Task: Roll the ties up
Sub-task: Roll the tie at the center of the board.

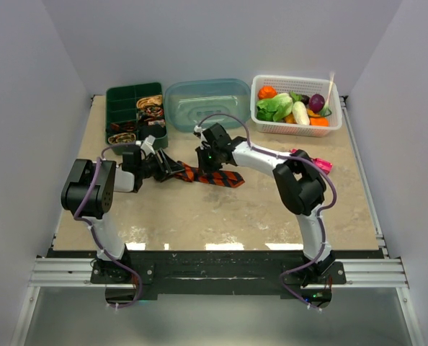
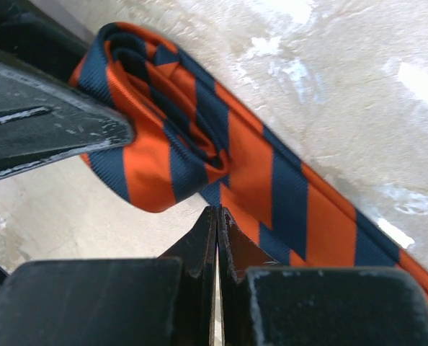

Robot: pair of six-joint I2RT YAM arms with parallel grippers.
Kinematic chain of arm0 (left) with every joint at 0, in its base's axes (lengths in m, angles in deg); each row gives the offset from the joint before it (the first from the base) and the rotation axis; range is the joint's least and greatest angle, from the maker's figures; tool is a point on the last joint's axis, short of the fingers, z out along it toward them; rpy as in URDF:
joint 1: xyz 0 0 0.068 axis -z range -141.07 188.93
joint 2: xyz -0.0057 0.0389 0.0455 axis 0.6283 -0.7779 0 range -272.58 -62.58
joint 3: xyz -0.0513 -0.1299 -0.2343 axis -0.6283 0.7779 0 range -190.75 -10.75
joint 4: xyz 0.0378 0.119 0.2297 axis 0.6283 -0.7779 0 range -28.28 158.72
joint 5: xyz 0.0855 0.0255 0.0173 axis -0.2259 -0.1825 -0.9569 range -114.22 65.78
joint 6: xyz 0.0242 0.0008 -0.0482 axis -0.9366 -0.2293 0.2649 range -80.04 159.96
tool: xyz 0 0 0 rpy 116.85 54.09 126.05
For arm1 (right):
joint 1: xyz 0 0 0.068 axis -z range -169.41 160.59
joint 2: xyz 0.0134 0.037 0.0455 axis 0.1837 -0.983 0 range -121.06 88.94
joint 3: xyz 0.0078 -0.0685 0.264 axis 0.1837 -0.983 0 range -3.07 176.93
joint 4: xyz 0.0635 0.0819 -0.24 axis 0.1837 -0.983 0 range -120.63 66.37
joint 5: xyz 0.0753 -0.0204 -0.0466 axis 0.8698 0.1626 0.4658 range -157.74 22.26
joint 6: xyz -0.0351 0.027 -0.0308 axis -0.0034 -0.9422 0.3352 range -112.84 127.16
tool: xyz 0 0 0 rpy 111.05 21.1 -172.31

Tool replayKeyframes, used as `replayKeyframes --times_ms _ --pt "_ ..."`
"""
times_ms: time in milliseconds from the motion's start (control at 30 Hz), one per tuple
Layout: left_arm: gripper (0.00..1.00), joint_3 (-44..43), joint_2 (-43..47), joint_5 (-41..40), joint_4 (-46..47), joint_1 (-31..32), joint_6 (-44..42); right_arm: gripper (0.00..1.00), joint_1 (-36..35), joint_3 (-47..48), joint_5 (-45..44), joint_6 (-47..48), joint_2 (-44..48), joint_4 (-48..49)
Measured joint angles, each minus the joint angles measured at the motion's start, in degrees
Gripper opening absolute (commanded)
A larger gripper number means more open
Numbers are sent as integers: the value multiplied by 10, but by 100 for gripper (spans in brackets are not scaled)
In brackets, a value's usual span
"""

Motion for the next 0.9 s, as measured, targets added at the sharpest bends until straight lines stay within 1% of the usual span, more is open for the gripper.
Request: replayKeyframes --times_ms 167,333,500,700,833,900 --pt "58 0 -1 4 4 0 2 0 -18 3 6 -2 -5 2" --pt "64 0 -1 12 12 0 5 0 -30 24 14 -8 -37 6" --pt "64 3 -1 13 23 0 5 0 -29 56 11 -13 -64 2" --pt "57 14 -2 14 45 0 6 0 -24 87 -5 -13 -66 -4" --pt "47 20 -15 16 74 -3 21 0 -21 99 -11 -14 -66 -4" --pt "46 23 -21 18 86 -3 30 0 -20 104 -14 -14 -66 -4"
